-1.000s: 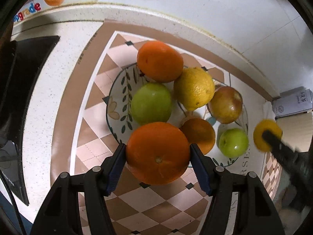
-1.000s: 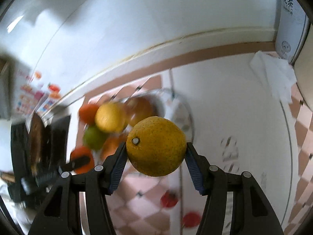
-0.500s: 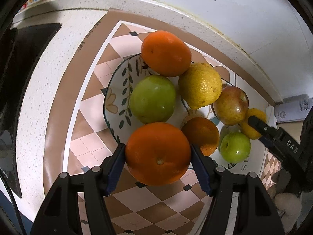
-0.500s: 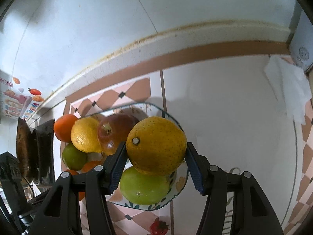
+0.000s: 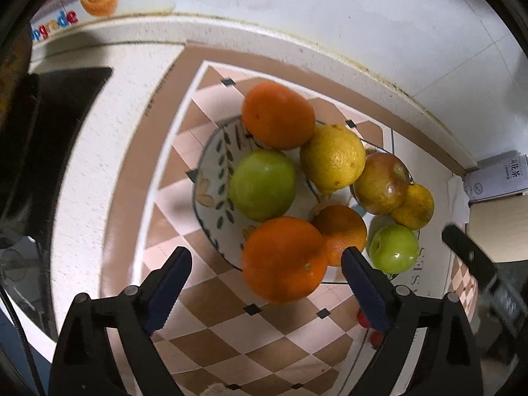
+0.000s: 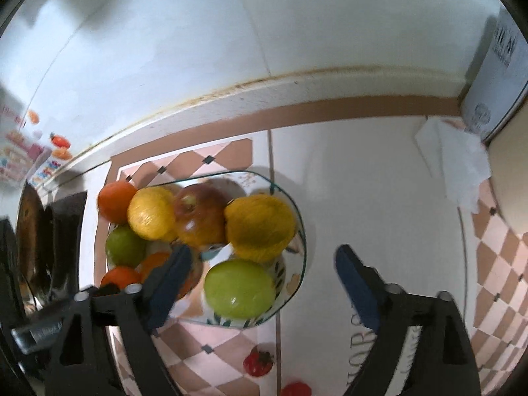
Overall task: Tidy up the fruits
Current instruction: 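Lift both tools back toward the two cherry tomatoes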
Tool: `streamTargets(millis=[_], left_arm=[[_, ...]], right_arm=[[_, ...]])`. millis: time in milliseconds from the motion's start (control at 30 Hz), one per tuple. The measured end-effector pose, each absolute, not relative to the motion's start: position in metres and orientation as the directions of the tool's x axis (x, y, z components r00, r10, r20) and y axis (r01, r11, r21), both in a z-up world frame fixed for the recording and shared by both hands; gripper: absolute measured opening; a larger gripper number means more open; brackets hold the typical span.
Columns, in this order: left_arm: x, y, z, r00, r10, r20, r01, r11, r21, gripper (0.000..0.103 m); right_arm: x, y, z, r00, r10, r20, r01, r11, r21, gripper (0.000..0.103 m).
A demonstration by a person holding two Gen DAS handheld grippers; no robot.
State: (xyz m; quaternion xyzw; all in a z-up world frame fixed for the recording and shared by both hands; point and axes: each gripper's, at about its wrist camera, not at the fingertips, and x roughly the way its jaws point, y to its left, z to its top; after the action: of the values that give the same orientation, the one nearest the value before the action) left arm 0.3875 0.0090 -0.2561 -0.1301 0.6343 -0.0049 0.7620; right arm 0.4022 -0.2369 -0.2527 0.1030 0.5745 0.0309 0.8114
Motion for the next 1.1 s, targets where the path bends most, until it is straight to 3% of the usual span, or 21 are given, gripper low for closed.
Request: streamTargets(millis=[267,433,1100], left_arm=[[0.356,0.011,-0.222,0.270,-0.051,-0.962,-0.100,0.992,-0.080,0.093],[0.323,0.012,-0.196,0.322,-0.011,-0.947,-0.086,0.995,-0.041,0.093],[0.190,0.003,-0.081,0.577,-0.024,-0.816,0.037,0.999,-0.003,0.093]], right_arm=[[0.353,-0.206,-0.223,0.370,0.084,-0.925,0.006,0.996,0.093,0.095],[0.322,-0.206,-0.204,0.385,0.090,-0.918,0.014,0.994,0.104,0.095],[0.177,-0.195,-0.066,0.598,0.048,-0.800,0.017,0.997,0.072,0.095]])
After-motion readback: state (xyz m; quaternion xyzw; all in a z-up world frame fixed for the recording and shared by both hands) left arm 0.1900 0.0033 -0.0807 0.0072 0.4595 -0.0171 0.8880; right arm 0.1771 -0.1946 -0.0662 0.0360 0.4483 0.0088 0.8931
